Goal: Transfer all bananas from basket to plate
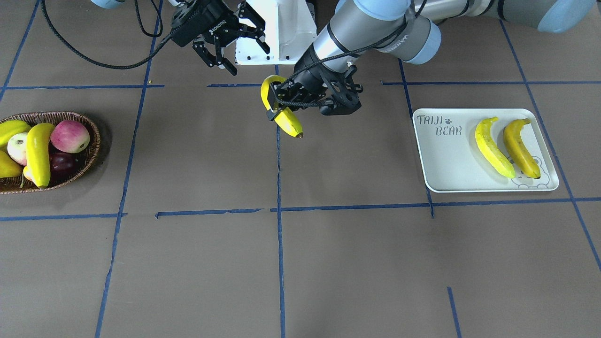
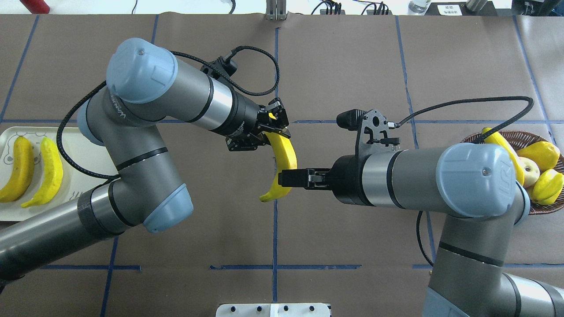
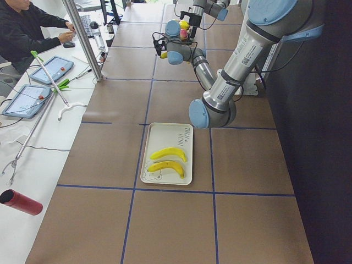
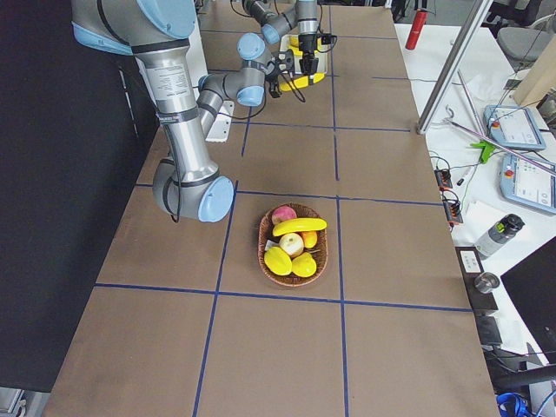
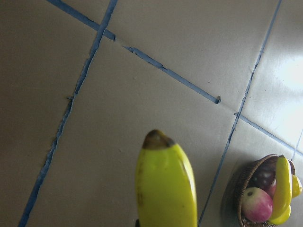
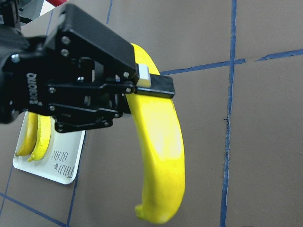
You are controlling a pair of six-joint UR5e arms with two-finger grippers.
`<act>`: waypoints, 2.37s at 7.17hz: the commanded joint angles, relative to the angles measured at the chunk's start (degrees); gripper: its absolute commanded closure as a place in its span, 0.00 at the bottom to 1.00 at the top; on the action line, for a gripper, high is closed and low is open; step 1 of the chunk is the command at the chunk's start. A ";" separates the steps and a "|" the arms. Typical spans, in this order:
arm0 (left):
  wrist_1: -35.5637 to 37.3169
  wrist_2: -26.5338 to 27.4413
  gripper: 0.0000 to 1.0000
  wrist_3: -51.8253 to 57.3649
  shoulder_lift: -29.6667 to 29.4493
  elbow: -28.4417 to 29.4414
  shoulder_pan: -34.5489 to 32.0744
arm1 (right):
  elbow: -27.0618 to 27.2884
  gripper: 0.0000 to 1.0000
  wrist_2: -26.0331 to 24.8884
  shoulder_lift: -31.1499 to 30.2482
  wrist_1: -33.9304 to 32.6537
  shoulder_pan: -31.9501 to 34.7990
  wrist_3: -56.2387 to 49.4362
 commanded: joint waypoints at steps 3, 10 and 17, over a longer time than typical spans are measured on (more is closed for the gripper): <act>13.43 -4.87 1.00 26.71 17.34 -4.09 -10.77 | 5.93 0.00 2.88 -8.11 0.00 2.18 -0.08; 13.00 -1.18 1.00 36.37 32.53 -0.87 -12.56 | 5.50 0.00 3.17 -8.38 0.00 3.25 -0.08; 9.48 -0.74 0.00 35.40 33.06 -8.31 -12.65 | 6.37 0.00 14.81 -21.69 -1.32 17.97 -4.79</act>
